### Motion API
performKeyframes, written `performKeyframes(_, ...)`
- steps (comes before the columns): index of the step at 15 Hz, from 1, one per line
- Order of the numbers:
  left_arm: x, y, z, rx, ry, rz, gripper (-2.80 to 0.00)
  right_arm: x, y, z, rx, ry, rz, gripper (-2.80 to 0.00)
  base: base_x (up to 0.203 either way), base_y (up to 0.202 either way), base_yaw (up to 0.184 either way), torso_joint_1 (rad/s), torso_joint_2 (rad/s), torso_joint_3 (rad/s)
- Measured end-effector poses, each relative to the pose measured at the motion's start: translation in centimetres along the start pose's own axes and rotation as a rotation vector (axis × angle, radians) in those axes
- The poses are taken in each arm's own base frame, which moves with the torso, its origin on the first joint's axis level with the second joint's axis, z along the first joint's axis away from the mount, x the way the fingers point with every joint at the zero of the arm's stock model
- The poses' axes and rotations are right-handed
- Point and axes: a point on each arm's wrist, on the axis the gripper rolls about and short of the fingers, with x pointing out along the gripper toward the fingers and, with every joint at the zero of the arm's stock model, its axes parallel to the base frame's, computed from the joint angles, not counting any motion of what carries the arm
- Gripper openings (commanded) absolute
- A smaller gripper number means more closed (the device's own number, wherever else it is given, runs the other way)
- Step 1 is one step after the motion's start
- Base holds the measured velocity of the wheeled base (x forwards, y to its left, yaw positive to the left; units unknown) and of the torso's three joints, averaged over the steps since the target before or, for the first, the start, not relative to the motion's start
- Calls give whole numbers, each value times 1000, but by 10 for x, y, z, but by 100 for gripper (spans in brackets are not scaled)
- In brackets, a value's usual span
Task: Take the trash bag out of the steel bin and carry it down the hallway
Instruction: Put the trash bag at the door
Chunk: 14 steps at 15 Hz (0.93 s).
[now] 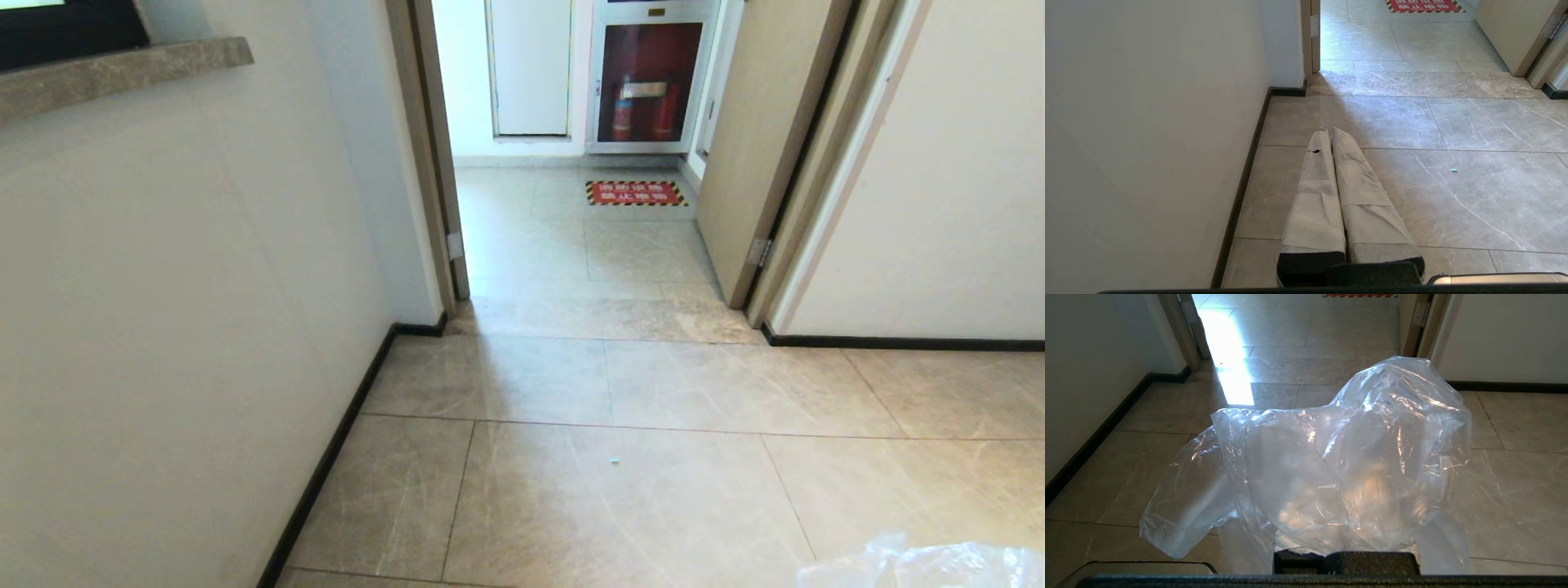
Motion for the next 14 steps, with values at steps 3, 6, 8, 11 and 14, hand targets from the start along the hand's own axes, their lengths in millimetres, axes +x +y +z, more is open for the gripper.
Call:
performKeyframes(3, 0, 0, 0, 0, 0, 0, -280, 0, 0, 0, -5, -1, 4, -280, 0, 0, 0, 0, 0, 0)
performKeyframes(6, 0, 0, 0, 0, 1, 0, -280, 0, 0, 0, 0, -1, 2, -280, 0, 0, 0, 0, 0, 0)
performKeyframes(8, 0, 0, 0, 0, -1, 0, -280, 0, 0, 0, 1, -1, 2, -280, -3, 0, 57, 1, 4, 1)
performKeyframes(11, 0, 0, 0, 0, 0, 0, -280, 0, 0, 0, -6, -1, 2, -280, 1, -9, 168, 4, 5, -2)
performKeyframes(14, 0, 0, 0, 0, 0, 0, -280, 0, 0, 0, -6, -1, 1, -280, 2, -11, 174, 2, -2, 2)
